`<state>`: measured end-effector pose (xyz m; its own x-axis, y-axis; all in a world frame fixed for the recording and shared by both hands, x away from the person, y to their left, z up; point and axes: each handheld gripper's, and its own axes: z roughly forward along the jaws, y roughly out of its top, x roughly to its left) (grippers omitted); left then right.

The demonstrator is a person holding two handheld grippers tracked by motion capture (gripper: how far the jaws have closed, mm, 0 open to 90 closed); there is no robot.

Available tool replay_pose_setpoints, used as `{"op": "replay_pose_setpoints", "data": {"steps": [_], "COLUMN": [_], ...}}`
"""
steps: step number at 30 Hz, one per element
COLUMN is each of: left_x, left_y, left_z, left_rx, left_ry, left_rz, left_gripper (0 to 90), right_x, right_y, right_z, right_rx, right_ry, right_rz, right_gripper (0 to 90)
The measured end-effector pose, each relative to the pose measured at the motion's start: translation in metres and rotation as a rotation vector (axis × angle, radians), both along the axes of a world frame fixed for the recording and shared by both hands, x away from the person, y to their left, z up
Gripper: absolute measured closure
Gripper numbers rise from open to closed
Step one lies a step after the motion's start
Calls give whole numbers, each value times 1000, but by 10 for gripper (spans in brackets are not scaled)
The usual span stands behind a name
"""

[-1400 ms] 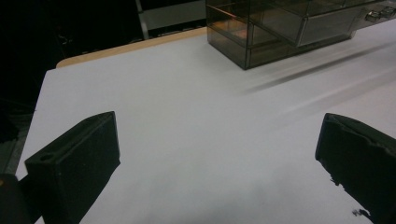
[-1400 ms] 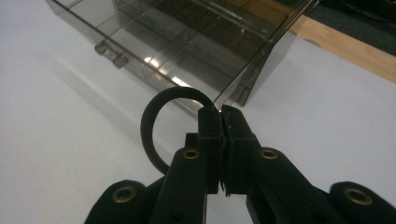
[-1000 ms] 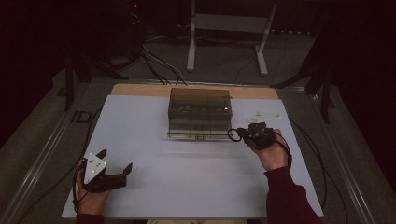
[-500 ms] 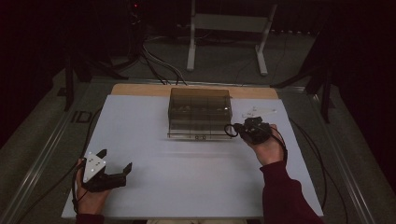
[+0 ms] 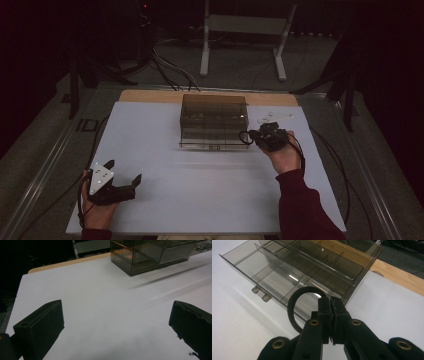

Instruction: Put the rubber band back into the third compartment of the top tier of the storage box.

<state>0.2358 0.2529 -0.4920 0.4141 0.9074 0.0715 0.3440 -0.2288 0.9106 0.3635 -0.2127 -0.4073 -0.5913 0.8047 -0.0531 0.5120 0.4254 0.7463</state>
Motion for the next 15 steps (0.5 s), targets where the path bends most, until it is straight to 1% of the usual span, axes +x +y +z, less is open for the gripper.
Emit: {"op": "replay_pose_setpoints", "data": {"steps": [4,15], "left_x": [0,0], "left_y": [0,0], "left_z": [0,-1], "left_rx": [-1,-2], "left_ry": [-3,-5], "left_rz": [1,2], "left_gripper": [4,3], "right_x": [3,10], "right_y": [2,10], "right_z": [-2,0], "right_rx": [-4,-10], "right_ry": [4,-3], "right_rz": [-5,-1], "right_gripper": [885,884]}}
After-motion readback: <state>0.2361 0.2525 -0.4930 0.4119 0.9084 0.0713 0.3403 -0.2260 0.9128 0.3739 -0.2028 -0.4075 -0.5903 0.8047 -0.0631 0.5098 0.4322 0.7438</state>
